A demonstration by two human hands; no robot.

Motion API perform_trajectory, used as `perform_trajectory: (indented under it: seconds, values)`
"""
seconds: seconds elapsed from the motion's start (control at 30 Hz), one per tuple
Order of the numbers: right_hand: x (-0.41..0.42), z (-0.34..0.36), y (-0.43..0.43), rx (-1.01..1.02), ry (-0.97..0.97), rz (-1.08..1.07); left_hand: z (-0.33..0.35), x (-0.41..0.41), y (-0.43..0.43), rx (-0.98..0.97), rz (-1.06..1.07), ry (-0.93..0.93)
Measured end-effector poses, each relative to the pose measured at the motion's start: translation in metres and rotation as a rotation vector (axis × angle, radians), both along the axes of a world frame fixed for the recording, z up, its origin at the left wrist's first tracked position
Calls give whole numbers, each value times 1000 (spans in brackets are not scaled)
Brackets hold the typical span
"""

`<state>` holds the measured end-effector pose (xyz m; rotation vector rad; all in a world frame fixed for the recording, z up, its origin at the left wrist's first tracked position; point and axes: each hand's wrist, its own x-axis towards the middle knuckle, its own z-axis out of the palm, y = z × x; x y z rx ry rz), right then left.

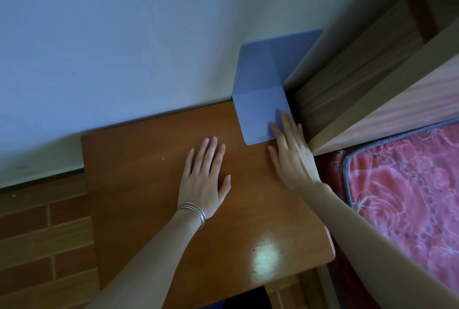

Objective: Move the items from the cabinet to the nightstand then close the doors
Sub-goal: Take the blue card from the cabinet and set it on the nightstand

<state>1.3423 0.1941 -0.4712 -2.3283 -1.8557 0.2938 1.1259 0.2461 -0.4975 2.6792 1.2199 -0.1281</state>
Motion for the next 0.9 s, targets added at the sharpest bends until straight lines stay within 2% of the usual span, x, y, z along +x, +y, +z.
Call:
perform_trajectory:
  seconds: [0.27, 0.43, 0.6, 0.67, 0.73, 0.8, 0.9]
  values:
    - [-4, 4, 1, -90, -1, 7, 0, 0, -1, 18, -5, 10]
    - [-5, 31, 4, -175, 40, 31, 16, 4, 2, -32, -30, 122]
    - [-14, 107, -9, -185, -8, 80, 86, 15, 26, -192, -135, 364]
    - [-14, 149, -20, -170, -4, 99, 134, 25, 35, -165, -172, 393]
    - [-9, 195, -34, -151, -28, 119, 184, 35, 37, -52, -251, 322]
    - [0, 241, -49, -138, -74, 116, 232, 43, 36, 61, -313, 127]
    - [15, 306, -75, -111, -131, 50, 301, 55, 27, 124, -439, -79]
